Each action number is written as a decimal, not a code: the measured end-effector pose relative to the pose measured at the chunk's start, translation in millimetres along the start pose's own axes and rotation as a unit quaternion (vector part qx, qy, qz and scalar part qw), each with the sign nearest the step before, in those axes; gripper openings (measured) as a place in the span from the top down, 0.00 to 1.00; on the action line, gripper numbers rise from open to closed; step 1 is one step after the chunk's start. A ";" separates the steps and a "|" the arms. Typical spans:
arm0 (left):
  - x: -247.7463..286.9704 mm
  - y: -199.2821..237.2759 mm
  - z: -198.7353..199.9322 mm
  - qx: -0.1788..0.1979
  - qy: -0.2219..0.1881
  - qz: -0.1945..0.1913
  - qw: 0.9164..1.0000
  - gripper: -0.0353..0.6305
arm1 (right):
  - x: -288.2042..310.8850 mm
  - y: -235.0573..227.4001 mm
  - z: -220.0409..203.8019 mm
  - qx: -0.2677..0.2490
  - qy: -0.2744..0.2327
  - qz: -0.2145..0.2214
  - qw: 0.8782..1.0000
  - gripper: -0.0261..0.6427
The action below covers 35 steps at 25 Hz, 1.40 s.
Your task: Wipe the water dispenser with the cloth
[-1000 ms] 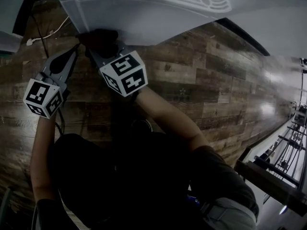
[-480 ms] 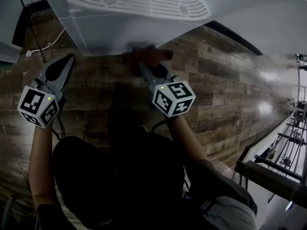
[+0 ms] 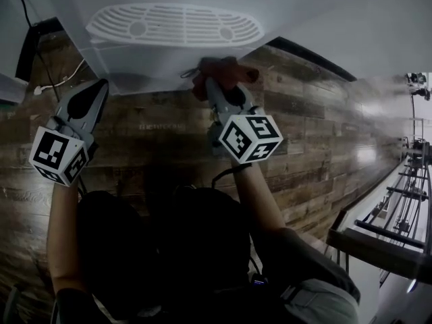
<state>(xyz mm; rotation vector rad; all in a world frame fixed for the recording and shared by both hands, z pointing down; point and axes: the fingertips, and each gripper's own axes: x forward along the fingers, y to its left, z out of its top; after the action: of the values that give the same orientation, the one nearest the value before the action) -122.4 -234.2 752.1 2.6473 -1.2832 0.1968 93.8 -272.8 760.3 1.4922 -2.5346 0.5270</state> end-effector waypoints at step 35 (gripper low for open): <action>-74.2 46.1 -163.6 -0.113 0.072 0.096 0.986 0.92 | 103.6 187.4 -213.7 -0.115 0.260 0.231 0.930 0.87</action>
<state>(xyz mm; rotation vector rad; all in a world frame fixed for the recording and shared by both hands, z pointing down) -210.2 -168.0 901.6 2.2792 -1.4198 0.2493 -129.8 -194.5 948.4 0.5628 -2.3854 0.5664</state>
